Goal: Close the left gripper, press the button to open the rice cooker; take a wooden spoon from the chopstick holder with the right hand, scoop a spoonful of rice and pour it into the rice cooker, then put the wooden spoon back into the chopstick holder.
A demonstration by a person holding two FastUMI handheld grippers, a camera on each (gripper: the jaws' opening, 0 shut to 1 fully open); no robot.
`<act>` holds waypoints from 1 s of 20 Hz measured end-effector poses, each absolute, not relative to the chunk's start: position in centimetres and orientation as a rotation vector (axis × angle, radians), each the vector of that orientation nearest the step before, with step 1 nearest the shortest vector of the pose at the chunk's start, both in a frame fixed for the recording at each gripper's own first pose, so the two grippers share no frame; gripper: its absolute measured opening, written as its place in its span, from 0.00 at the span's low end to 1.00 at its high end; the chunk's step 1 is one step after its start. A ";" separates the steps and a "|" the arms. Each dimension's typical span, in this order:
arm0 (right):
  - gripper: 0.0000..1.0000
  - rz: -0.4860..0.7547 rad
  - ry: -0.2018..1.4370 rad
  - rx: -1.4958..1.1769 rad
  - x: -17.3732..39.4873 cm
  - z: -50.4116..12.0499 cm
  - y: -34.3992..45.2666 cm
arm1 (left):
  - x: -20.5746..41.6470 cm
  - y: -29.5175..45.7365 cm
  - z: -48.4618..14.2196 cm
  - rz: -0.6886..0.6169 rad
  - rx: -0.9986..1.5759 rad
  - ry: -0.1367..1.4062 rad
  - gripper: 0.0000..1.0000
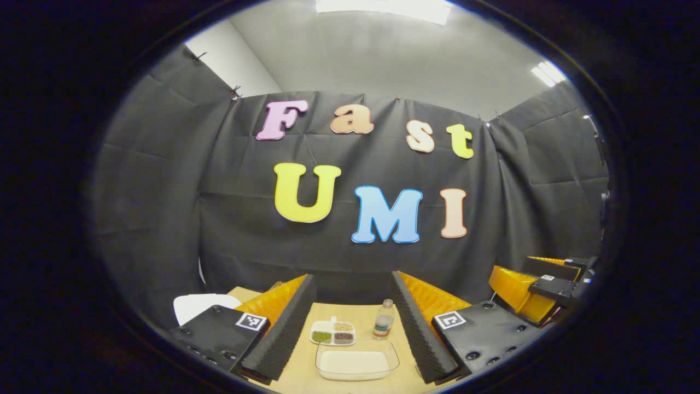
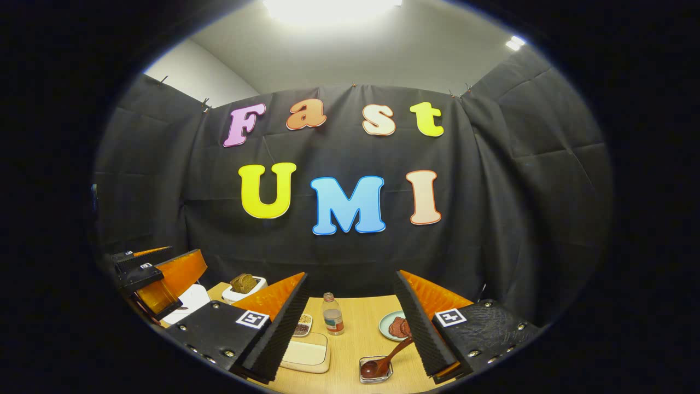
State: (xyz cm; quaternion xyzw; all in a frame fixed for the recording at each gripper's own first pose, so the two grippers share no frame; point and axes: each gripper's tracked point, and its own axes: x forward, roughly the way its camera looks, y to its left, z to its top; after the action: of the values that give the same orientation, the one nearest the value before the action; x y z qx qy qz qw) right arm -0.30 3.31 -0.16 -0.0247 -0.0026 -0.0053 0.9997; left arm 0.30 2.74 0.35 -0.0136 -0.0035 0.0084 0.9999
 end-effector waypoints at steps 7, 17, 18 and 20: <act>0.95 -0.005 -0.003 -0.059 -0.1 -0.4 3.8 | 0.5 4.2 0.1 0.036 -0.021 -0.001 0.96; 0.95 0.016 0.027 -0.062 0.8 -1.7 4.2 | 1.4 11.1 -3.7 0.144 -0.065 0.093 0.68; 0.95 0.018 0.033 -0.064 0.9 -1.9 4.2 | 1.3 11.9 -4.4 0.150 -0.082 0.115 0.52; 0.95 0.023 0.042 -0.070 1.1 -2.3 4.3 | 1.2 14.9 -5.9 0.198 -0.110 0.156 0.23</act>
State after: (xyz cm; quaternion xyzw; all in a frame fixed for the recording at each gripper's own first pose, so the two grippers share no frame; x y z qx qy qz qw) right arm 1.10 4.26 -2.28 -0.0348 0.0211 0.0117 0.9991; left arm 1.22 14.88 -5.89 -0.0549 0.0779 0.0985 0.9906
